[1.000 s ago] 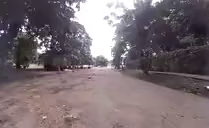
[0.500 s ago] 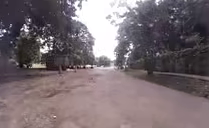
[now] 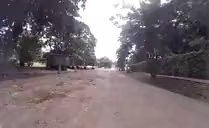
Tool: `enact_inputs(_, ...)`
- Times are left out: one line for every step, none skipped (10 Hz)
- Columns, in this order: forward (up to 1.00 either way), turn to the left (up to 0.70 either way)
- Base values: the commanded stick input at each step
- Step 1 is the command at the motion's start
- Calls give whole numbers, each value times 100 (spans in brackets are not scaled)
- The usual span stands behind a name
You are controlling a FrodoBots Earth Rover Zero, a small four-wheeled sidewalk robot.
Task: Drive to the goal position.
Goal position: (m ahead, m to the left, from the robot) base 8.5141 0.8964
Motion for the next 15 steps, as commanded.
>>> enact_inputs(70,0)
enact_inputs(70,0)
enact_inputs(70,0)
enact_inputs(70,0)
enact_inputs(70,0)
enact_inputs(70,0)
enact_inputs(70,0)
enact_inputs(70,0)
enact_inputs(70,0)
enact_inputs(70,0)
enact_inputs(70,0)
enact_inputs(70,0)
enact_inputs(70,0)
enact_inputs(70,0)
enact_inputs(70,0)
